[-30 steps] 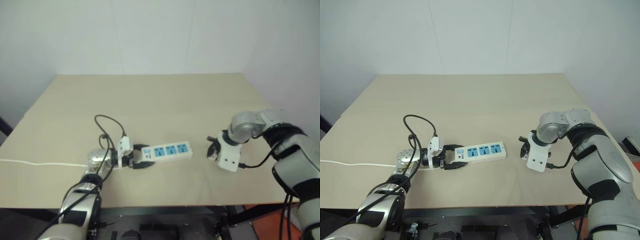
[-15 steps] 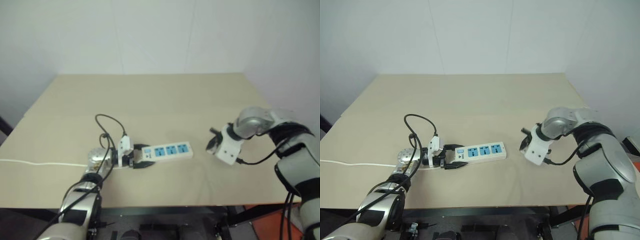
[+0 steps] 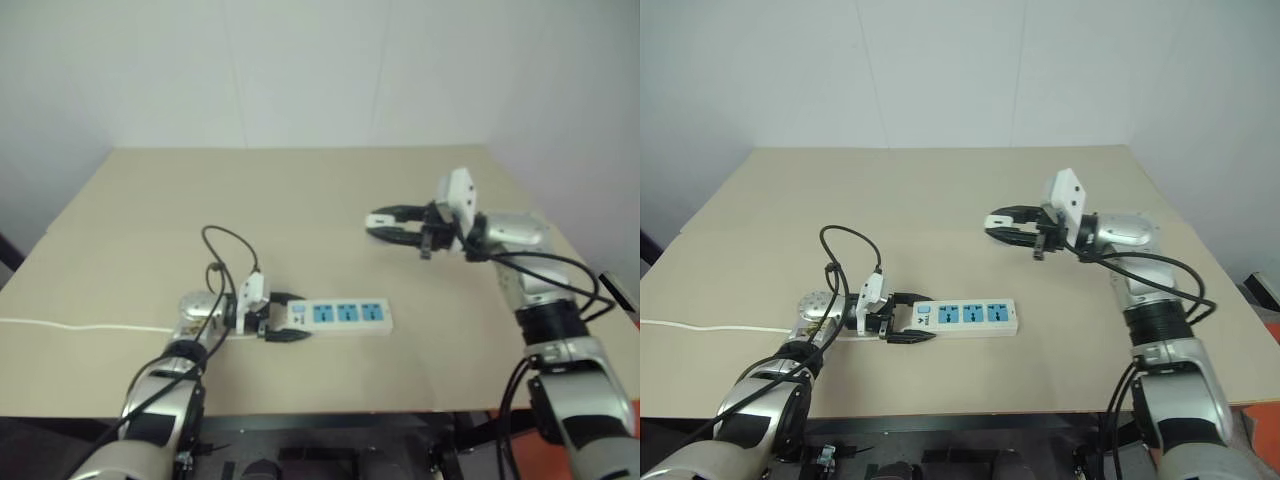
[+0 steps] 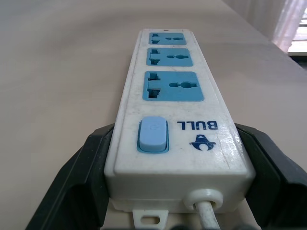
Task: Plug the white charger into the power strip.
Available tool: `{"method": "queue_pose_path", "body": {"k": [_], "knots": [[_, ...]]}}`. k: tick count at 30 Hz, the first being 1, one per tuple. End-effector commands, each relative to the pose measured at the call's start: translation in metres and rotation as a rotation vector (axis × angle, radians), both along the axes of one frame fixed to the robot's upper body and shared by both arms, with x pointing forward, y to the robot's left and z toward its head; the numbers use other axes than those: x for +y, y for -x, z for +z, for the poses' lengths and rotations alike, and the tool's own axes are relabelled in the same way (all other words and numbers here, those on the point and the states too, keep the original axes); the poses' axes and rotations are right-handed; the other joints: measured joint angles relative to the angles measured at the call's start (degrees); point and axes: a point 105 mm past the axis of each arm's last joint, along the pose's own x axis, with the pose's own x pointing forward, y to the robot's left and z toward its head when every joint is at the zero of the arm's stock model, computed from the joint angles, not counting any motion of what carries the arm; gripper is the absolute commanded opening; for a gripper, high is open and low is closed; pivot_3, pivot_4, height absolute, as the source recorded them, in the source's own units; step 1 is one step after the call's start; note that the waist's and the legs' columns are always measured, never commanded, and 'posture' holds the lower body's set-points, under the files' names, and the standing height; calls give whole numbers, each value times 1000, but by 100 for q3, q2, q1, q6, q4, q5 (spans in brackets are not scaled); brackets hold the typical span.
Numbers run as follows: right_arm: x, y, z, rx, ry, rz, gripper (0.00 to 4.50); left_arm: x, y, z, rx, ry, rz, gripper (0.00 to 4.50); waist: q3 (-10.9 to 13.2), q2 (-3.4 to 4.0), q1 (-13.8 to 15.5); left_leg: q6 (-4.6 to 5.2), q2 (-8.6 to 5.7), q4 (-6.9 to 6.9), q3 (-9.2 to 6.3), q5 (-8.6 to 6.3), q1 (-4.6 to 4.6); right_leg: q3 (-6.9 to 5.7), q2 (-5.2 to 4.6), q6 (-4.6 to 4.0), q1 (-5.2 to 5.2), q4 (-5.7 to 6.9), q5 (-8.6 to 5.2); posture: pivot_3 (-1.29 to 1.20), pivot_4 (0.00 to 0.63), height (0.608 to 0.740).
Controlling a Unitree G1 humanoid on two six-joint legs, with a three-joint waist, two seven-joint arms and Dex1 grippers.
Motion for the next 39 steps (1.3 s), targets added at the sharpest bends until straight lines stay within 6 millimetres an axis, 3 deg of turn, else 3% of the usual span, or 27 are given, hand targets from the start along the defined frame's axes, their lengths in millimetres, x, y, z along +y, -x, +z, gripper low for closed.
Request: {"method": "queue_pose_path", "body": {"k": [1, 5, 13, 21, 39], "knots": [[18, 12, 11, 81, -105, 66, 1141, -4, 5, -7, 29, -64, -56, 3290, 0, 0, 8, 0, 0, 0, 0, 0, -1, 0, 0, 0, -1, 0, 0, 0, 150, 740], [40, 16, -10, 246, -151, 145, 1141, -5, 4, -5, 28, -74, -61, 3290, 0, 0, 44, 0, -1, 5, -1, 0, -10, -3, -1, 1, -5, -1, 0, 0, 150, 740], [57, 20, -45, 309, -102, 218, 1141, -4, 4, -6, 39, -74, -60, 3290, 0, 0, 56, 0, 0, 4, -2, 0, -13, -6, 0, 3, -9, -2, -1, 0, 150, 740], [57, 16, -67, 305, -36, 211, 1141, -4, 4, -6, 40, -72, -55, 3290, 0, 0, 50, 0, 0, 4, -2, 0, -13, -7, 1, 4, -9, -2, -2, 0, 150, 740], [51, 3, -84, 319, -33, 179, 1141, 0, 2, -5, 35, -80, -44, 3290, 0, 0, 36, 0, 0, 4, -3, 0, -12, -7, 1, 4, -9, -1, -2, 0, 150, 740]]}}
